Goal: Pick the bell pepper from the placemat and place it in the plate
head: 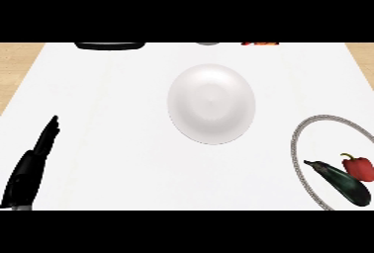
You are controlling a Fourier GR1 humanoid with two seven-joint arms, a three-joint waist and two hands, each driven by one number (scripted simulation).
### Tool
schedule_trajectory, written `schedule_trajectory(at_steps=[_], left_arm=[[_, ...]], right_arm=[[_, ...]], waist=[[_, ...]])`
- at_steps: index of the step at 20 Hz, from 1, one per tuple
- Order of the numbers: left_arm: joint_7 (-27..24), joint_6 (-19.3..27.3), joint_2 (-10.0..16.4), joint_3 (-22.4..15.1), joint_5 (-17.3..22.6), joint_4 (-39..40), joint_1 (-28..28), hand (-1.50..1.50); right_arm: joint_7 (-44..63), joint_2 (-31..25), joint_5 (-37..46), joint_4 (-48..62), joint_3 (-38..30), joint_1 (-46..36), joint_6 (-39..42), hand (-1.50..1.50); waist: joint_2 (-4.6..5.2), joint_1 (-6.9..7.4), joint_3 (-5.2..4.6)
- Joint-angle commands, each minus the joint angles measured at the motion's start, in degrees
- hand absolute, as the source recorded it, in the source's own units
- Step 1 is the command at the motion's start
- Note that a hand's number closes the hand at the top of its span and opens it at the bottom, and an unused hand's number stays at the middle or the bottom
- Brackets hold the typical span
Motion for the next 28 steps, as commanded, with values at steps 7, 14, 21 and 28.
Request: schedule_trajectory(at_steps=[7,14,21,28], left_arm=[[-0.84,-5.04,0.88,5.92,-0.05,-0.80,0.78,0.00],[-1.26,-4.35,-6.04,4.48,-6.07,-0.23,1.76,0.00],[-2.70,-7.38,-5.20,9.38,-5.19,3.41,-2.32,0.00],[0.75,-6.18,-8.84,7.58,-9.66,-1.39,-0.33,0.00]], right_arm=[[4.26,4.10,6.74,3.08,2.99,-7.93,1.91,-1.50],[-4.30,4.50,11.61,13.38,0.67,-11.29,2.40,-1.50],[-7.28,7.03,14.24,17.74,0.83,-14.57,0.90,1.50],[-15.77,7.63,17.48,25.03,-0.13,-16.57,-3.68,1.50]], waist=[[-0.07,0.02,-0.04],[-0.03,-0.12,-0.02],[0.02,-0.09,-0.02],[0.00,-0.02,0.00]])
